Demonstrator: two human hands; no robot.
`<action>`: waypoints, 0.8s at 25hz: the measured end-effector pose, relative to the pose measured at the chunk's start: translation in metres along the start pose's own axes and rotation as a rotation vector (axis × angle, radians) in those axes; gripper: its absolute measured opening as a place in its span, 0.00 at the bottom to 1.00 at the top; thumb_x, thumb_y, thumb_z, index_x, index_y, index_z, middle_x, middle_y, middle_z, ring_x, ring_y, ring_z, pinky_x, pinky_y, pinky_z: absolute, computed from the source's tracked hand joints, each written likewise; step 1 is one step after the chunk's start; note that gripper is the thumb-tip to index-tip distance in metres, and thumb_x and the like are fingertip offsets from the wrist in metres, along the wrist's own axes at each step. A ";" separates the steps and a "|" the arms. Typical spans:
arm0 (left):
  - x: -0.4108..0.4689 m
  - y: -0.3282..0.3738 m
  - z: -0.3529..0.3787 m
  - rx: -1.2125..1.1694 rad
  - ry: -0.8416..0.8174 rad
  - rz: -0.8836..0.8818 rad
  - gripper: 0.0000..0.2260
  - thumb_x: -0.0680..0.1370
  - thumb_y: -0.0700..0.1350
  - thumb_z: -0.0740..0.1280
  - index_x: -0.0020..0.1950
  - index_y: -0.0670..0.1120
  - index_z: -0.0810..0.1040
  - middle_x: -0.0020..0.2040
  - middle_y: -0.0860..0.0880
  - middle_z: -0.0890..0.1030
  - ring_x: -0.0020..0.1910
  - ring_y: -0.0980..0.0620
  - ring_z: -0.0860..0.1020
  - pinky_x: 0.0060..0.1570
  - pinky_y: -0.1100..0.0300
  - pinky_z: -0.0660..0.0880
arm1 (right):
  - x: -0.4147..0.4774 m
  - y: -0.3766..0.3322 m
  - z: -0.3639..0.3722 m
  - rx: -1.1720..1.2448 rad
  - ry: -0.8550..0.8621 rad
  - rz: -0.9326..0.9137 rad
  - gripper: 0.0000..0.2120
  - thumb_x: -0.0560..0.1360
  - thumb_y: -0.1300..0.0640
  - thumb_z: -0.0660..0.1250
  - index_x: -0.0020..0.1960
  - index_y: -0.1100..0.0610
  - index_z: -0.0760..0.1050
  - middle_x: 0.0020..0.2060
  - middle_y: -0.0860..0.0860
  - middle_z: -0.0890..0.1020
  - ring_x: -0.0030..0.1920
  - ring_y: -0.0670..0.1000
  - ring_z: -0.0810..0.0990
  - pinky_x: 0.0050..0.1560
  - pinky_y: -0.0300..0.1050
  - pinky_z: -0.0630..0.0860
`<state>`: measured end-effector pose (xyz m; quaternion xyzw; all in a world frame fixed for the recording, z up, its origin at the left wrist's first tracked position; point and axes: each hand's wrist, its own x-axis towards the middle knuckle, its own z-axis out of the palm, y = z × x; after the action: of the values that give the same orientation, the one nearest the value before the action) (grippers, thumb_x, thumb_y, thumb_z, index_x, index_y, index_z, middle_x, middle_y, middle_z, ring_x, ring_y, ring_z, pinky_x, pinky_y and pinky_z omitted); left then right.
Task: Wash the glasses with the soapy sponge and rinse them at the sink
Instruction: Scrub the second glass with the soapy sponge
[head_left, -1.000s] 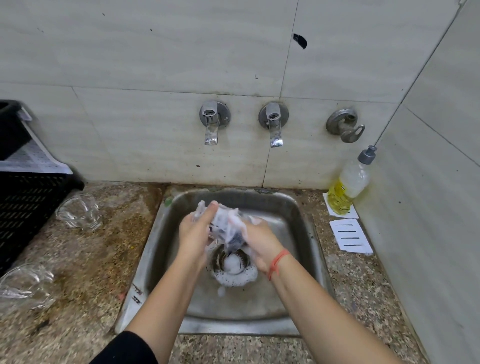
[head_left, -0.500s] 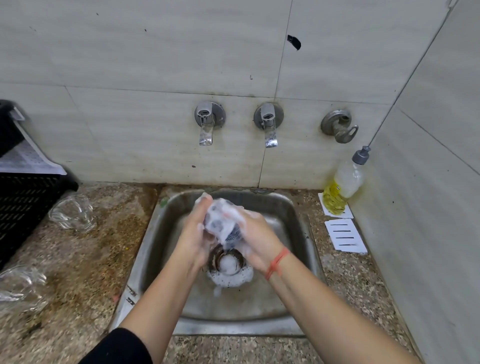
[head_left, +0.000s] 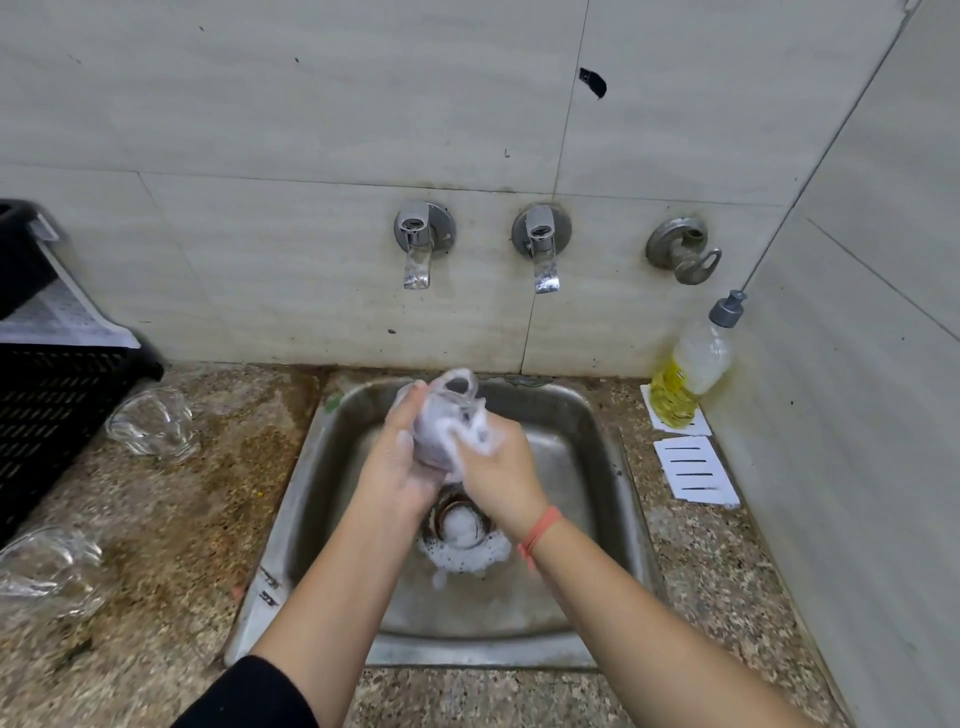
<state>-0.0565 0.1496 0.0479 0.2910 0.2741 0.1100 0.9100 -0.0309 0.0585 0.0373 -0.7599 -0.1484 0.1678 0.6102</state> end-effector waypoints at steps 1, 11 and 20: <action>0.000 0.000 0.003 -0.020 0.029 -0.054 0.10 0.78 0.47 0.65 0.47 0.39 0.77 0.35 0.41 0.83 0.35 0.46 0.83 0.39 0.54 0.80 | -0.002 0.001 0.001 -0.181 0.043 -0.077 0.16 0.71 0.53 0.66 0.29 0.59 0.68 0.25 0.55 0.73 0.30 0.49 0.70 0.35 0.50 0.70; 0.005 -0.006 -0.007 -0.108 -0.171 0.015 0.10 0.73 0.48 0.68 0.41 0.43 0.83 0.40 0.43 0.83 0.39 0.47 0.84 0.36 0.54 0.81 | -0.001 -0.003 -0.007 0.500 -0.104 0.076 0.16 0.76 0.53 0.65 0.48 0.68 0.78 0.45 0.65 0.82 0.50 0.60 0.82 0.58 0.57 0.75; 0.016 0.019 -0.003 -0.010 -0.234 -0.243 0.24 0.66 0.44 0.77 0.57 0.37 0.74 0.51 0.38 0.79 0.49 0.40 0.81 0.47 0.45 0.80 | -0.002 0.004 -0.020 -0.173 -0.136 -0.225 0.16 0.69 0.54 0.68 0.53 0.61 0.76 0.50 0.56 0.81 0.52 0.54 0.80 0.56 0.55 0.77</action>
<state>-0.0457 0.1722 0.0495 0.2622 0.1989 -0.0340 0.9437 -0.0235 0.0395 0.0378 -0.7750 -0.2873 0.1361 0.5462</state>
